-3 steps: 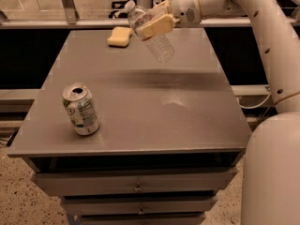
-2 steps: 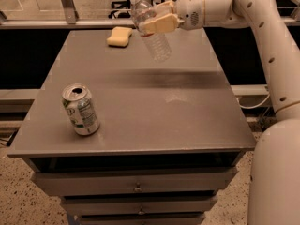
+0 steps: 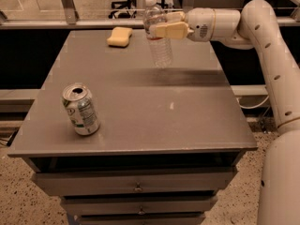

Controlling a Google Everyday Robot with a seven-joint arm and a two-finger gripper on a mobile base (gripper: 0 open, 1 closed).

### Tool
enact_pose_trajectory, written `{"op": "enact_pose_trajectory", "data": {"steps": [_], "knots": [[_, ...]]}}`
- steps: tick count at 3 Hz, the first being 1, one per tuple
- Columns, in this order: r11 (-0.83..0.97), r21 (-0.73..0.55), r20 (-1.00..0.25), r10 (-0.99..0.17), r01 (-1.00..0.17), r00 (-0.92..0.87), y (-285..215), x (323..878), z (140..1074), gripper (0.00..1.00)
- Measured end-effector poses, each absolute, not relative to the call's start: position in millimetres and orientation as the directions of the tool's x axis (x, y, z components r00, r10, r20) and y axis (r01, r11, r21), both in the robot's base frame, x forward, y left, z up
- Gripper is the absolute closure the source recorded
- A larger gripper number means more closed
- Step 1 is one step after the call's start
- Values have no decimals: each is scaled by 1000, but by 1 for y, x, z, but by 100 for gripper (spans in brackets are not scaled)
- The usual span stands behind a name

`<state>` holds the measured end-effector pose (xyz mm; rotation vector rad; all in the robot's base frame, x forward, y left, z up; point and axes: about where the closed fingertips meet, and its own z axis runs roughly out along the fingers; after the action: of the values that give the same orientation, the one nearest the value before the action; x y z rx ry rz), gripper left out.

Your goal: Place water bottle upright

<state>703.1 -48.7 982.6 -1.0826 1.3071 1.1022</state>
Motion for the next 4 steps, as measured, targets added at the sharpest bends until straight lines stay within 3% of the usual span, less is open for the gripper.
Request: {"op": "enact_pose_trajectory", "data": {"steps": [2, 3, 4], "knots": [[138, 92, -989, 127, -986, -75, -64, 706, 958, 100], [137, 44, -989, 143, -990, -24, -72, 700, 953, 100], [123, -24, -991, 128, -992, 40, -76, 690, 949, 84]]}}
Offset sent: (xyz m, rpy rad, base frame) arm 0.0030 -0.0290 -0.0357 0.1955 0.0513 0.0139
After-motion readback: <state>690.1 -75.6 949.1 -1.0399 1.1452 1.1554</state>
